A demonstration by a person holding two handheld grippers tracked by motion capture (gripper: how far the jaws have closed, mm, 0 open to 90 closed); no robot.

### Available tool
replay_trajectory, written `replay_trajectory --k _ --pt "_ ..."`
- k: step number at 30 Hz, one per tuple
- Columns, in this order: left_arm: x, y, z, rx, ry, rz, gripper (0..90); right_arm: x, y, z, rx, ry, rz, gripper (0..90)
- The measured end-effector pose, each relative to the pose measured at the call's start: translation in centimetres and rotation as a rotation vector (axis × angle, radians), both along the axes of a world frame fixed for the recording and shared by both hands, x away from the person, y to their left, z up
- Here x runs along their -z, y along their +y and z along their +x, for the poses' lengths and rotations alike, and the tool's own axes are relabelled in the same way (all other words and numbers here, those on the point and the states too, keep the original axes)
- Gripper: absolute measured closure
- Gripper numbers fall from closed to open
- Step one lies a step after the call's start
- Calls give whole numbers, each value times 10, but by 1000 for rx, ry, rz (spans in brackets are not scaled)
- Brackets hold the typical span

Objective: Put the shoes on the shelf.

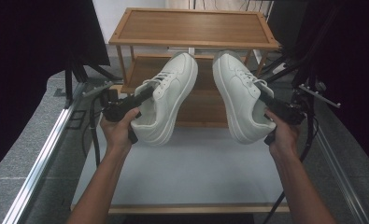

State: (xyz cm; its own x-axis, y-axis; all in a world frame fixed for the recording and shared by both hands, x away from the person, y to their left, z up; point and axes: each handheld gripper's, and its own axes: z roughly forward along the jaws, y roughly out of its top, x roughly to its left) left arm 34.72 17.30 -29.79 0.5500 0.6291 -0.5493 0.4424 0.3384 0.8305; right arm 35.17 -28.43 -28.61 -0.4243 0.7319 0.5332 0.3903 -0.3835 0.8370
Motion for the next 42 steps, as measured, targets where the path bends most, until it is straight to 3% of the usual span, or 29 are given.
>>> replay_trajectory --k 8,14,19,23,28,33,38,42 --pt "-2 -1 14 -31 15 11 810 0 9 17 34 26 3 821" --pt "-2 -3 28 -91 14 18 810 0 14 29 65 22 -11 821" --pt "-2 -7 44 -118 39 37 810 1 17 42 87 44 -7 821" --pt "-1 -12 57 -152 71 38 810 1 24 54 122 71 -38 820" --pt "-1 -22 72 -184 100 72 808 0 36 67 153 91 -41 818" --pt "-1 -28 83 -196 115 82 807 -3 45 77 177 114 -43 818" --pt "-3 -34 92 -232 133 87 805 -6 54 85 205 127 -86 812" --pt "-3 -39 99 -244 140 106 803 -3 62 94 214 145 -81 812"
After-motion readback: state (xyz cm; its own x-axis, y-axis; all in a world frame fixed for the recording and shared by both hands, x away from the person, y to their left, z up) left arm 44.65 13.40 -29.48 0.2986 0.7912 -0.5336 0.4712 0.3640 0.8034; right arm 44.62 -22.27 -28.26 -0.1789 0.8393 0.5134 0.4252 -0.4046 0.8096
